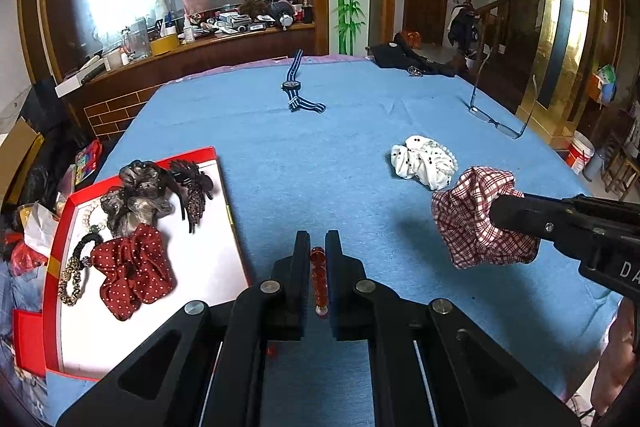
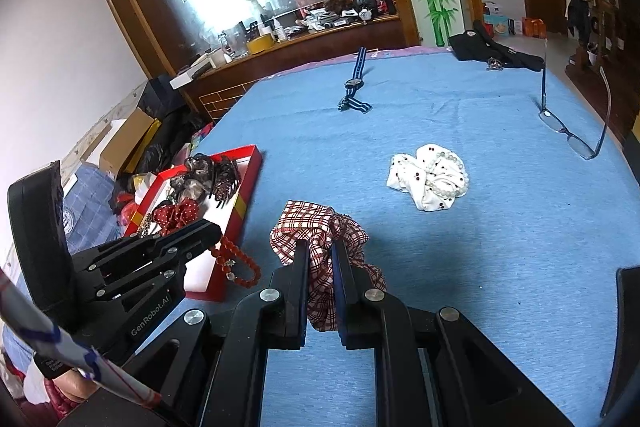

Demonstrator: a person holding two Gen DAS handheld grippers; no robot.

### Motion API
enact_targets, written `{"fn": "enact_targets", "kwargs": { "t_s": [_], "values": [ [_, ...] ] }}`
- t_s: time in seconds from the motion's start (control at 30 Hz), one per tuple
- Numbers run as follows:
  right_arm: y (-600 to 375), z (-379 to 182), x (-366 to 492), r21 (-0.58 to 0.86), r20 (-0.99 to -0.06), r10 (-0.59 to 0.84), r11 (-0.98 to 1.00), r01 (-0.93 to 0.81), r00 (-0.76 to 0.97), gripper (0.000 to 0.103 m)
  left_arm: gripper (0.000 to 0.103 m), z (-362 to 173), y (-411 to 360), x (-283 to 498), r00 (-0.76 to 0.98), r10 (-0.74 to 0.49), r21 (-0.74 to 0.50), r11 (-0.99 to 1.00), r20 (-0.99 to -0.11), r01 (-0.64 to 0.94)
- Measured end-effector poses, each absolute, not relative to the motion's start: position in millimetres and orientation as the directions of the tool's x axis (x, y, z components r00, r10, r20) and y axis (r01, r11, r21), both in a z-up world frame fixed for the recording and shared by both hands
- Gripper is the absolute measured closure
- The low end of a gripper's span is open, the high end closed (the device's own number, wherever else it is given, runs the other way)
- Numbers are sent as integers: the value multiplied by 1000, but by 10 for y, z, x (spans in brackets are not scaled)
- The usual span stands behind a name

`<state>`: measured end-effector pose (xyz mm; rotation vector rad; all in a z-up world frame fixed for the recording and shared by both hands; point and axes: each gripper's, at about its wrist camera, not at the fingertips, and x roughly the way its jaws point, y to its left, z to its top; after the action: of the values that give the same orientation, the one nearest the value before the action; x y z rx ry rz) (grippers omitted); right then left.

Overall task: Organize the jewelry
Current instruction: 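Carry the bead bracelet with the left tool while the right tool carries the plaid scrunchie toward the box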

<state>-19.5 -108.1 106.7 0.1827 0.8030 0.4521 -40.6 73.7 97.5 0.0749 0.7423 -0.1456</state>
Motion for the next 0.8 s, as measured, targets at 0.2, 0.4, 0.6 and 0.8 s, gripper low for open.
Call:
{"fn": "enact_targets", "kwargs": {
  "t_s": [0.2, 0.4, 0.6, 0.8],
  "values": [
    [-944, 1080, -187, 316, -657, 465, 885, -343, 594, 90, 96, 1016, 845, -444, 740, -103, 6, 990, -665, 143],
    [-758, 1108, -182, 305, -662, 475, 877, -371, 580, 90, 96, 1067, 1017, -490, 755, -94, -12, 993, -649, 114],
    [-519, 1147, -190, 287, -666, 488, 866, -410, 565, 90, 96, 1104, 1248, -542, 768, -74, -27, 997, -636, 74],
    [-245, 1191, -200, 268, -668, 503, 851, -452, 549, 90, 96, 1125, 1518, -600, 778, -49, -47, 999, -626, 25]
  ]
}}
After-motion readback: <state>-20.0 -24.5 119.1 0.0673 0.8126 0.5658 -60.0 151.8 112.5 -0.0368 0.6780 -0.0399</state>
